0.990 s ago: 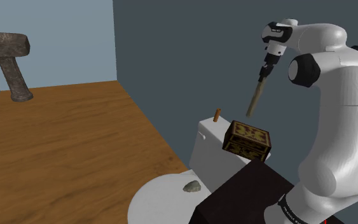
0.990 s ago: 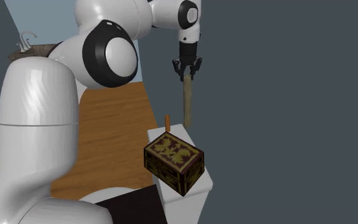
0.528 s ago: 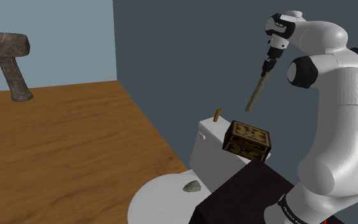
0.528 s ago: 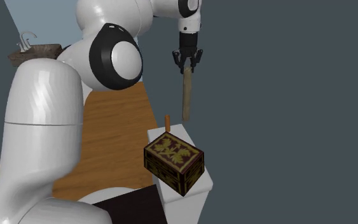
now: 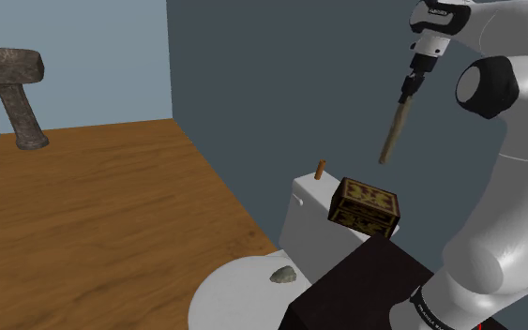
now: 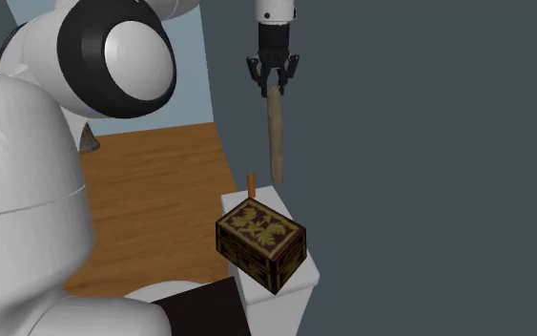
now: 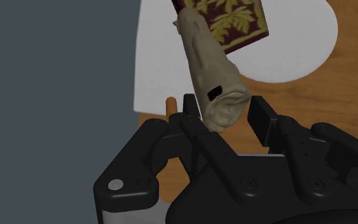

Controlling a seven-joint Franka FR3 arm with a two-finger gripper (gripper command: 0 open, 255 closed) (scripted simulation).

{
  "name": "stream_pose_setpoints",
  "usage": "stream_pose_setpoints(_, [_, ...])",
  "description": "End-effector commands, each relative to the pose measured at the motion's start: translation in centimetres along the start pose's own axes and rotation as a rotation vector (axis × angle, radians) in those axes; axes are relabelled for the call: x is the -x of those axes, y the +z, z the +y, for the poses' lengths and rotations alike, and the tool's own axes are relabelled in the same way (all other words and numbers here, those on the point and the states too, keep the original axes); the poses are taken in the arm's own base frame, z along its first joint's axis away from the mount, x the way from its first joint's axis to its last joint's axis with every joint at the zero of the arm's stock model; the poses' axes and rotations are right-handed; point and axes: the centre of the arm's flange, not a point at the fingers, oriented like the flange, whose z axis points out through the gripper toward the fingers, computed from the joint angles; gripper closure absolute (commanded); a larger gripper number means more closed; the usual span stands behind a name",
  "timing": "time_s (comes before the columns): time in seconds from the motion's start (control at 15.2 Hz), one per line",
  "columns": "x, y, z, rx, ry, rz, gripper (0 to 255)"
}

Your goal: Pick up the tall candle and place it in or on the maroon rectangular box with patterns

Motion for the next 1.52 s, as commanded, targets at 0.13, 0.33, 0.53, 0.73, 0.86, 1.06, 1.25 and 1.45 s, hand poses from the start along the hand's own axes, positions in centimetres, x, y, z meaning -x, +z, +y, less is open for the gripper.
stream_pose_setpoints(0.13, [2.8,-3.3,-3.2,0.000,0.000,0.000,255])
stream_pose_setpoints(0.33, [4.9,-5.8,-5.5,0.000,0.000,0.000,255])
stream_pose_setpoints(0.53, [6.5,-7.7,-7.4,0.000,0.000,0.000,255])
stream_pose_setpoints(0.73, [6.5,-6.1,-7.4,0.000,0.000,0.000,255])
stream_pose_setpoints(0.86, [6.5,-5.1,-7.3,0.000,0.000,0.000,255])
stream_pose_setpoints(1.06, [6.5,-3.5,-7.3,0.000,0.000,0.000,255])
stream_pose_setpoints(1.25, [6.5,-1.9,-7.3,0.000,0.000,0.000,255])
stream_pose_setpoints(1.45, [6.5,-0.3,-7.3,0.000,0.000,0.000,255])
